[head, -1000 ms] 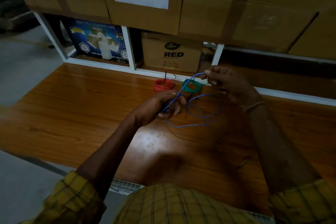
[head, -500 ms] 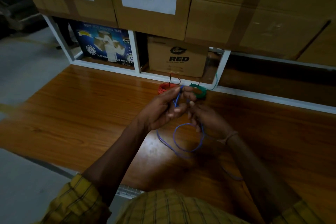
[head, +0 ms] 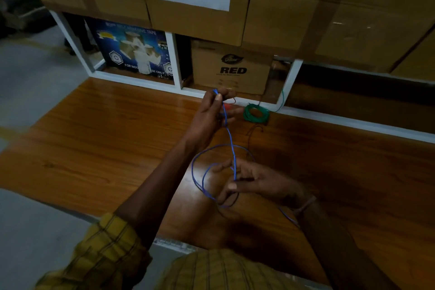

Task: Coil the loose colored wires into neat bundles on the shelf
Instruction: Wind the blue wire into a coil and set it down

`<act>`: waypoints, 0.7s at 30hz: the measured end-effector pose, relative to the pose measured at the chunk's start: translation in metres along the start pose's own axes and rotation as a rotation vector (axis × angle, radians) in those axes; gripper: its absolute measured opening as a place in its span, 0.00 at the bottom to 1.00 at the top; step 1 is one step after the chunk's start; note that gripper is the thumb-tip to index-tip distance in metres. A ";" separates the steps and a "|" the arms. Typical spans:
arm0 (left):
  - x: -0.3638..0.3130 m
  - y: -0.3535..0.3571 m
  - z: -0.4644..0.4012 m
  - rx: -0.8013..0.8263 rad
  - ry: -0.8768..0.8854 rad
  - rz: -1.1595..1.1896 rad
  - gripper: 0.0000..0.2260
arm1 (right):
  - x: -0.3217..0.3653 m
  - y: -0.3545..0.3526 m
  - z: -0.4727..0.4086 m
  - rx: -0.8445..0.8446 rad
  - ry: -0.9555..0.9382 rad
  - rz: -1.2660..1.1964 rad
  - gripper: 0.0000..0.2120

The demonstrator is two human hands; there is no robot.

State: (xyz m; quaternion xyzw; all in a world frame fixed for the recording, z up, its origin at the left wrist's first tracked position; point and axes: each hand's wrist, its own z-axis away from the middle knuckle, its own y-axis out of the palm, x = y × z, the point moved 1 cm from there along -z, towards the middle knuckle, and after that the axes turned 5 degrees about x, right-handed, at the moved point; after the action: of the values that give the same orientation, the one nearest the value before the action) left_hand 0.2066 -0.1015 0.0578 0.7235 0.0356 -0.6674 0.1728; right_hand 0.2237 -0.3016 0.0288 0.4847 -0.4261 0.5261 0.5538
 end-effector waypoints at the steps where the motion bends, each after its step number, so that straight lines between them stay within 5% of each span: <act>1: 0.002 0.000 0.001 -0.004 0.003 -0.047 0.17 | 0.006 0.004 0.002 0.004 -0.023 0.015 0.23; 8: 0.000 -0.003 0.003 0.037 0.029 -0.293 0.12 | 0.034 0.014 0.016 0.052 -0.092 0.065 0.29; 13: 0.004 -0.012 0.002 0.145 0.016 -0.490 0.16 | 0.046 -0.004 0.015 -0.285 -0.113 -0.034 0.13; 21: -0.008 -0.009 0.022 0.307 -0.149 -0.544 0.14 | 0.070 -0.062 0.009 -0.510 -0.263 -0.135 0.10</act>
State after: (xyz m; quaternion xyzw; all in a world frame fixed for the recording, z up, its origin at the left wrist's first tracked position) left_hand 0.1817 -0.0979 0.0626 0.6542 0.1139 -0.7379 -0.1209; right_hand 0.2916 -0.2976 0.0934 0.4212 -0.5794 0.2965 0.6316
